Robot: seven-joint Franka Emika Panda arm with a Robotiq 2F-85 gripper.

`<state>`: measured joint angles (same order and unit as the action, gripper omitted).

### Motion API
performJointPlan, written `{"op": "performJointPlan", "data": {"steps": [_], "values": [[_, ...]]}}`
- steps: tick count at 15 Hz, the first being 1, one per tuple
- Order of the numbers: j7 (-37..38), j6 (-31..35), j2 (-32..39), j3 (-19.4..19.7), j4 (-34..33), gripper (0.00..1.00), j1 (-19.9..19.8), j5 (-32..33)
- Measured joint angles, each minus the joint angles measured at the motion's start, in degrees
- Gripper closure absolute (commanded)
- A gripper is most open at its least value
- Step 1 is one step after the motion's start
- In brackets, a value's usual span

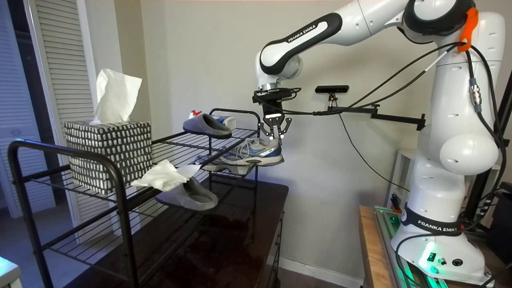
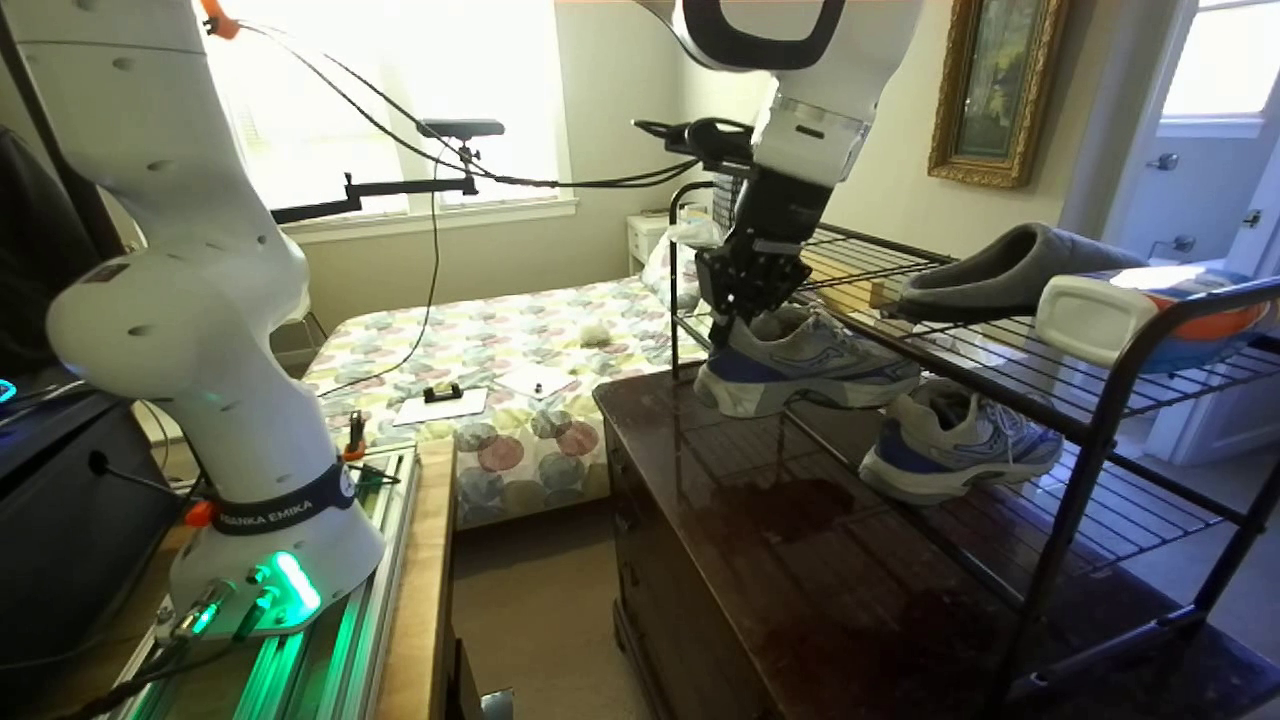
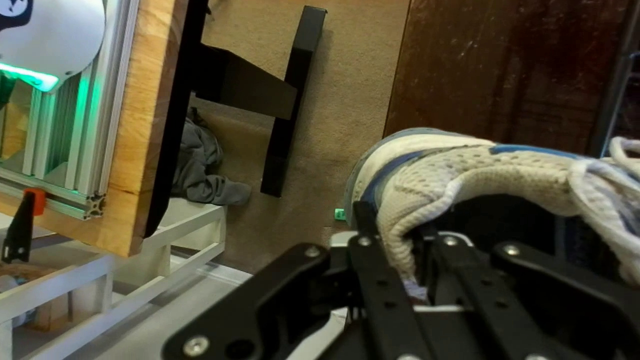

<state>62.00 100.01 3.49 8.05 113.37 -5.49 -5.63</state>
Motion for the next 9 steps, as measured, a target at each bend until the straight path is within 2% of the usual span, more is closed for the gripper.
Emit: {"op": "performJointPlan", "data": {"steps": [9], "values": [[-4.0, 11.6, -0.3, -0.7, 6.1, 0.95, 0.1, 1.8]]}}
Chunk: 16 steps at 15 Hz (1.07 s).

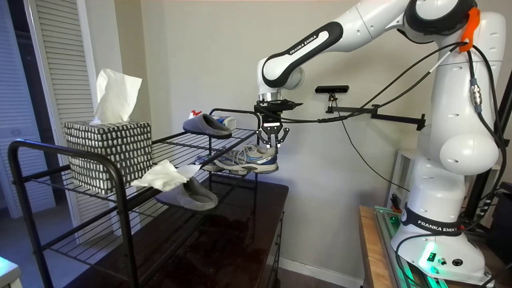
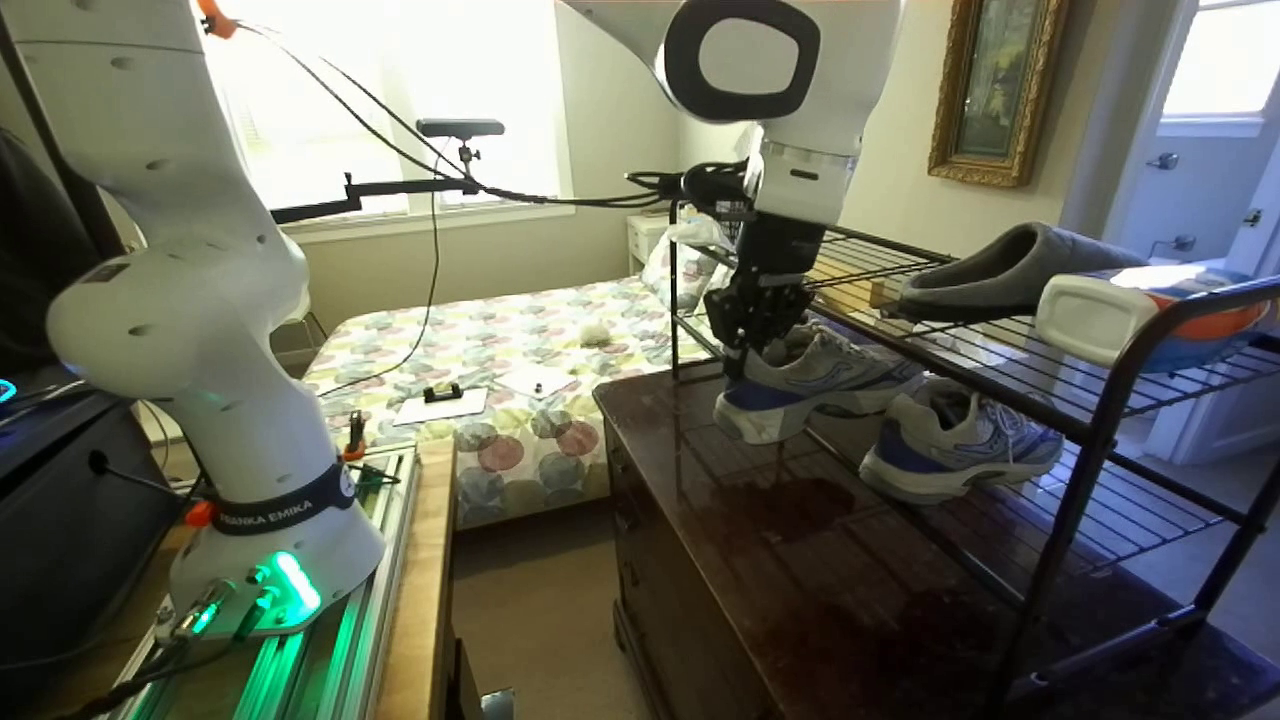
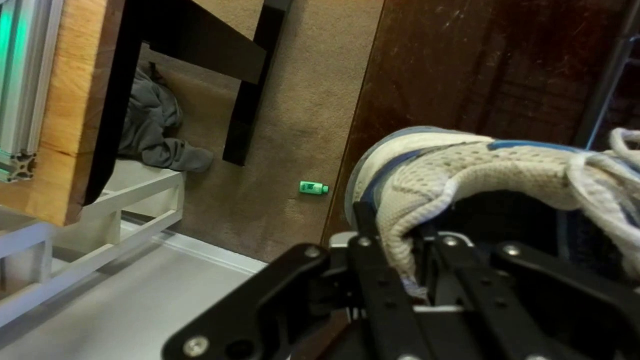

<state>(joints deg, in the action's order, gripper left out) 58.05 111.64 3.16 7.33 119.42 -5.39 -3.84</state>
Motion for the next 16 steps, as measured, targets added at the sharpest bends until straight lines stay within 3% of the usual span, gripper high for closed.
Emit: {"op": "performJointPlan", "data": {"steps": [2, 3, 9, 10, 16], "values": [[0.0, 3.2, -0.2, 0.0, 2.1, 0.95, 0.0, -0.4], [0.0, 4.7, -0.2, -0.1, 3.1, 0.81, 0.0, -0.7], [0.0, 7.5, -0.3, -0.1, 5.4, 0.81, 0.0, -1.7], [0.0, 7.5, -0.3, -0.1, 5.4, 0.95, 0.0, -1.7], [0.1, 7.9, 0.5, -0.1, 5.4, 0.95, 0.1, -1.0]]}}
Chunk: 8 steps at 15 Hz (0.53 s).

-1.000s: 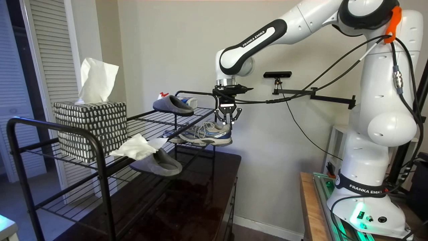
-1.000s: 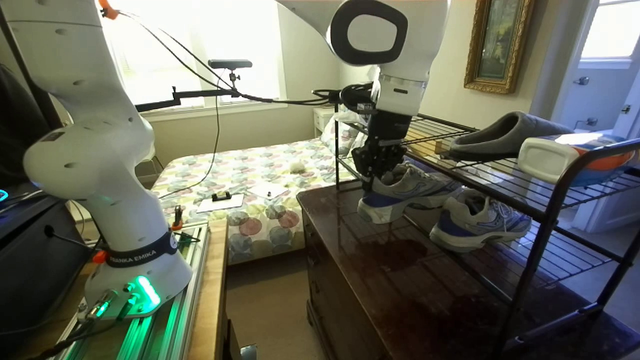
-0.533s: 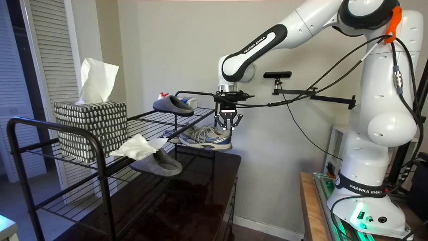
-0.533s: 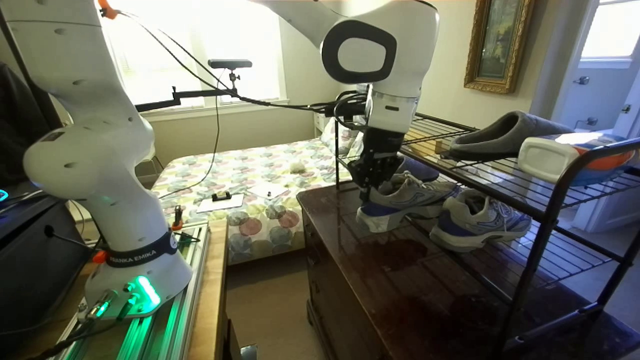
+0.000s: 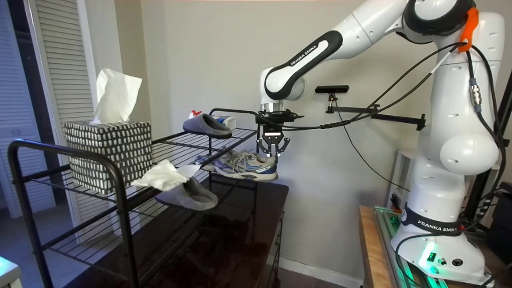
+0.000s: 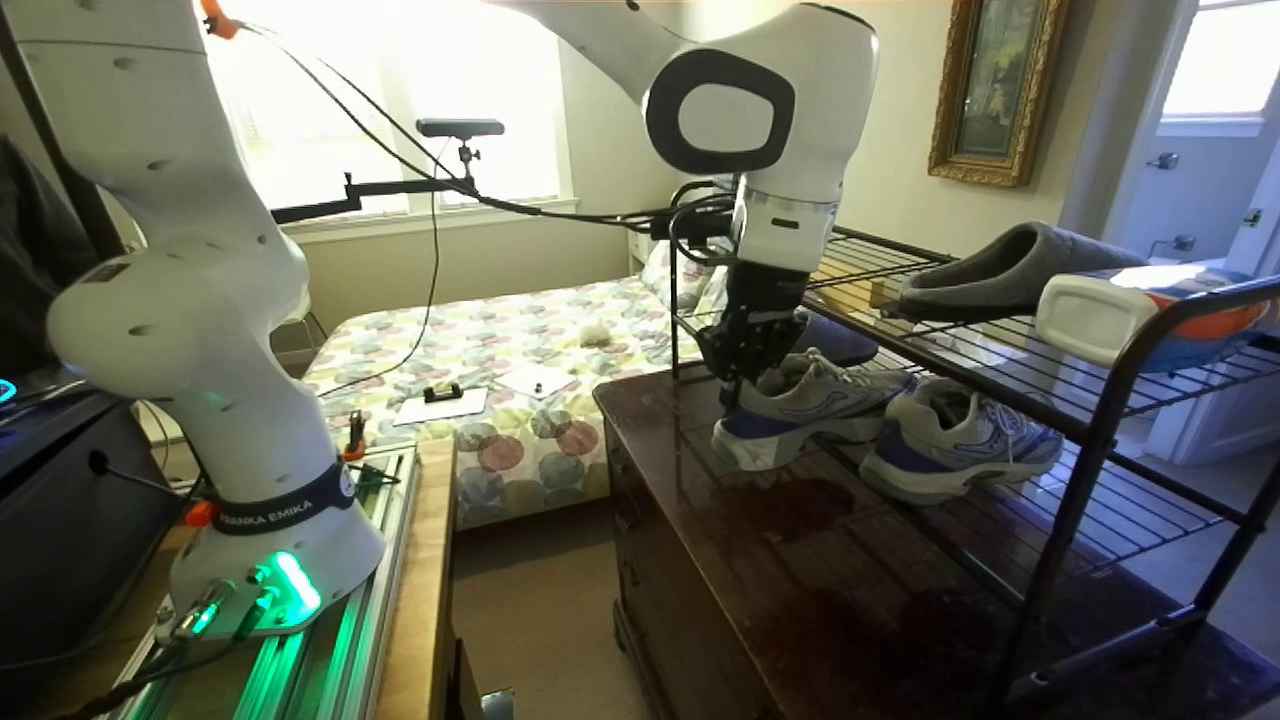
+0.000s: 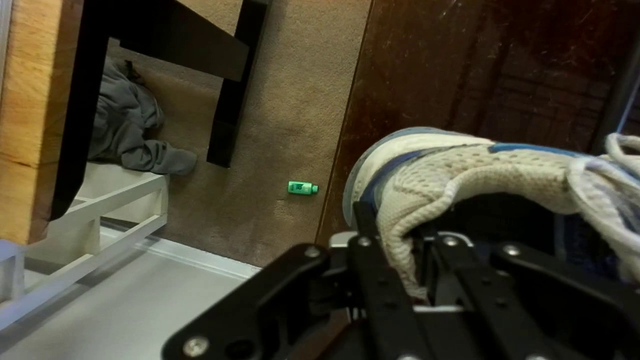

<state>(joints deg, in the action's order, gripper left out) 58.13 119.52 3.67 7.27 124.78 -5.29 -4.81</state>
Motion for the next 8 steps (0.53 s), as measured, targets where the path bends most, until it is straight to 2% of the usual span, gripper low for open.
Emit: {"op": "performJointPlan", "data": {"steps": [8], "values": [[0.0, 6.4, 1.4, -0.6, 0.0, 0.95, 0.4, -0.7]]}}
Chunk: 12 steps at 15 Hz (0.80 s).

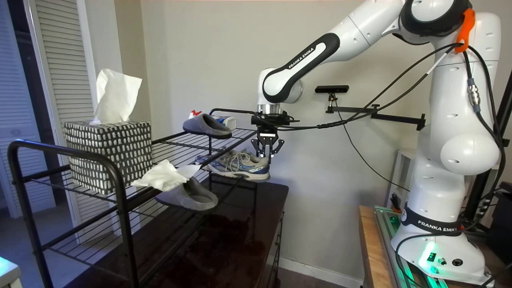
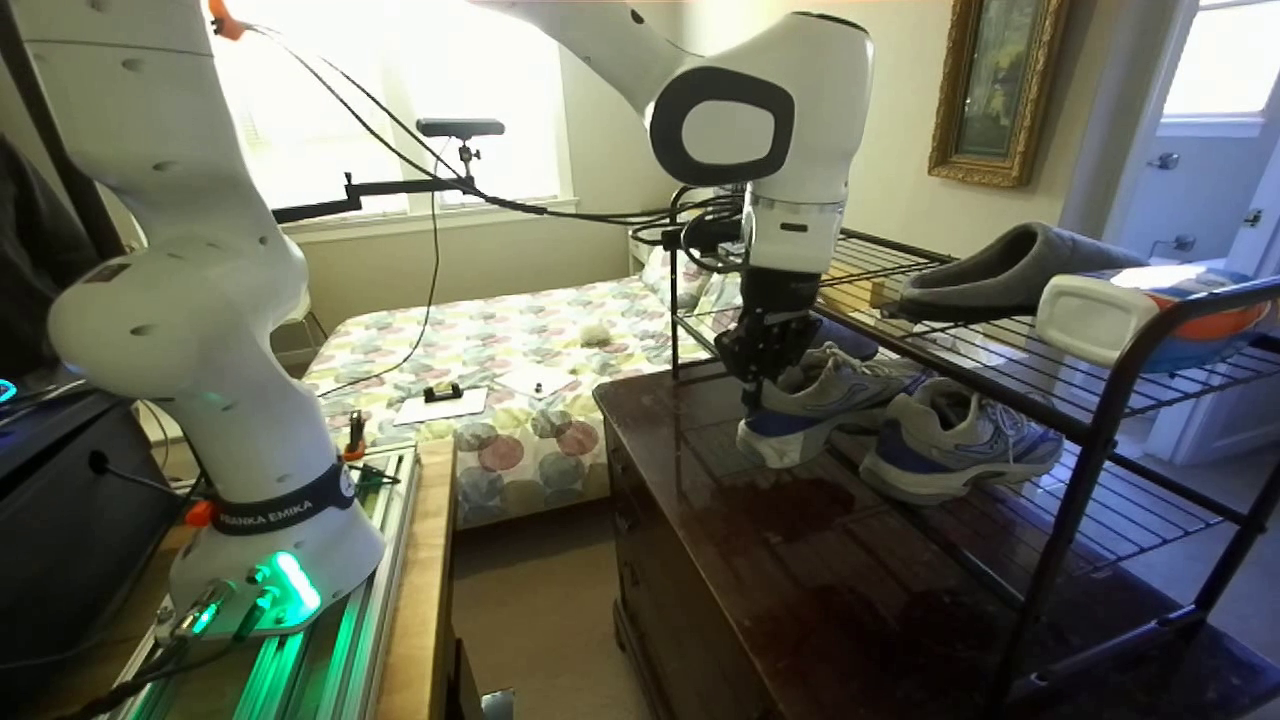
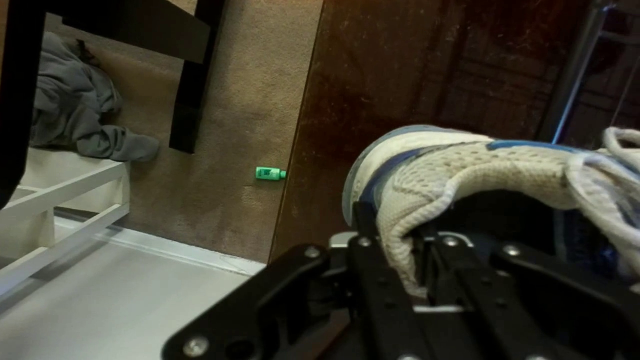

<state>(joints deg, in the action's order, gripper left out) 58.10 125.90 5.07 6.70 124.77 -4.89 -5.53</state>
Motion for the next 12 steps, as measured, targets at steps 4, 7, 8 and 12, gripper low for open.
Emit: {"op": "performJointPlan", "data": {"steps": [4, 7, 8, 12], "values": [[-0.2, 2.6, 1.7, -0.2, 0.0, 0.95, 0.0, -3.4], [-0.8, 4.9, 2.9, -0.4, -0.1, 0.95, 0.0, -6.5], [-1.2, 5.5, 3.1, -0.5, -0.1, 0.95, 0.0, -7.3], [-1.7, 7.6, 3.8, -0.9, -0.2, 0.95, 0.1, -8.7]]}}
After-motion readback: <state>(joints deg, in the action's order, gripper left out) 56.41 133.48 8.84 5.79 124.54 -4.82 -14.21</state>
